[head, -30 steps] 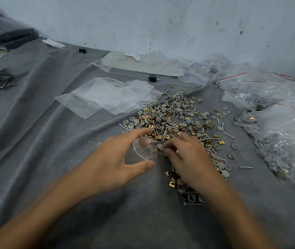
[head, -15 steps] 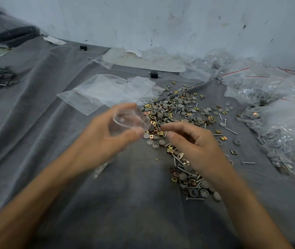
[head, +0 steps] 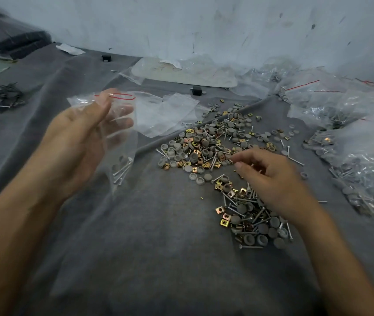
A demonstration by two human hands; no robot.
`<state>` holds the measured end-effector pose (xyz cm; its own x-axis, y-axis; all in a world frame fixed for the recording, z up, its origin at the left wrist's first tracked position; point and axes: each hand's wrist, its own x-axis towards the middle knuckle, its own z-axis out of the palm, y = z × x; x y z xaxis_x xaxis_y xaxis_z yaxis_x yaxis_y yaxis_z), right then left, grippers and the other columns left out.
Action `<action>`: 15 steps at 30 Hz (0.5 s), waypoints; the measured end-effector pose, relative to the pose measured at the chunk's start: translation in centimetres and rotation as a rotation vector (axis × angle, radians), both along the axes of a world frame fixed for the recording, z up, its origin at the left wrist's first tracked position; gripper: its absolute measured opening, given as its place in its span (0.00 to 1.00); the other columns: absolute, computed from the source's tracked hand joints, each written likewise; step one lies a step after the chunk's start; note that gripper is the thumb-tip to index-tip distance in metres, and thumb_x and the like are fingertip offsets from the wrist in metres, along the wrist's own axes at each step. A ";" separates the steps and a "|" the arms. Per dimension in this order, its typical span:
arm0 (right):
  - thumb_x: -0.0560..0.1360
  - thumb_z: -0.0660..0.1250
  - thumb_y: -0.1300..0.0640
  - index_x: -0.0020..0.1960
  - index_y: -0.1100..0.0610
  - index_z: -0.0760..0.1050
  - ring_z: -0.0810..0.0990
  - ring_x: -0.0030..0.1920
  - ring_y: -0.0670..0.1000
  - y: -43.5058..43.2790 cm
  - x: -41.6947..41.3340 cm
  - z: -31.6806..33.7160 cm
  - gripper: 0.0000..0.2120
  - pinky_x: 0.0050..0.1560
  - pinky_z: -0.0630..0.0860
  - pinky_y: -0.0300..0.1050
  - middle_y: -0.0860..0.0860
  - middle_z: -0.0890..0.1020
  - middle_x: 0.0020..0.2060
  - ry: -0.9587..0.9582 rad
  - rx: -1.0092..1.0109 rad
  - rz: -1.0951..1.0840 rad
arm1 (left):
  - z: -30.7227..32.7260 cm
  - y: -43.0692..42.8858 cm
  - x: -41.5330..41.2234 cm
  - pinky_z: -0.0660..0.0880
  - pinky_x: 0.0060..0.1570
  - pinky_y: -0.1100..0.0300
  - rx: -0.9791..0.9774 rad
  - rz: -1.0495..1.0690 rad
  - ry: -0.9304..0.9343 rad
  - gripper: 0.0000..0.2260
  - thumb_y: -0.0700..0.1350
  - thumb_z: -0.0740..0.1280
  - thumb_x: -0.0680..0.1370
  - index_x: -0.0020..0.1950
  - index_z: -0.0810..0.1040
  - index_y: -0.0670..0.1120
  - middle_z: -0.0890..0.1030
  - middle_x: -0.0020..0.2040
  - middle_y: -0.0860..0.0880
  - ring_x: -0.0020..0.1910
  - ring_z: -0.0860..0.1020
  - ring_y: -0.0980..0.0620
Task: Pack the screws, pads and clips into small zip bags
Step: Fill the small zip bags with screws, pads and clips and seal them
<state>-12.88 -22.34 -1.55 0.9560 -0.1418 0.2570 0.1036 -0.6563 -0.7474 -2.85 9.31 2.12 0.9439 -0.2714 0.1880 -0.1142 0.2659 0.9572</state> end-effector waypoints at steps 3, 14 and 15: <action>0.80 0.67 0.55 0.55 0.45 0.81 0.77 0.48 0.39 -0.6 0.2 -0.3 0.07 0.47 0.73 0.39 0.40 0.79 0.47 0.067 -0.245 -0.023 | -0.2 -0.2 -0.4 0.76 0.53 0.57 0.149 0.044 -0.066 0.16 0.54 0.70 0.76 0.62 0.81 0.50 0.85 0.55 0.49 0.52 0.82 0.53; 0.77 0.70 0.45 0.58 0.43 0.80 0.76 0.50 0.43 -0.2 0.5 -0.4 0.10 0.50 0.76 0.48 0.40 0.78 0.47 0.249 -0.419 0.146 | -1.5 -3.4 -2.4 0.77 0.51 0.68 0.307 -0.039 -0.122 0.25 0.55 0.72 0.71 0.67 0.77 0.51 0.87 0.52 0.50 0.53 0.84 0.55; 0.77 0.71 0.44 0.57 0.43 0.80 0.77 0.47 0.42 0.0 0.5 -0.5 0.10 0.49 0.77 0.48 0.40 0.78 0.45 0.287 -0.432 0.159 | -1.6 -3.5 -2.5 0.78 0.53 0.65 0.316 -0.039 -0.116 0.26 0.56 0.72 0.70 0.67 0.77 0.51 0.87 0.51 0.51 0.53 0.84 0.56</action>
<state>-12.39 -22.38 -2.01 0.9974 0.0711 -0.0147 0.0580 -0.9028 -0.4261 -5.31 5.85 0.52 0.9091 -0.3685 0.1941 -0.2224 -0.0355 0.9743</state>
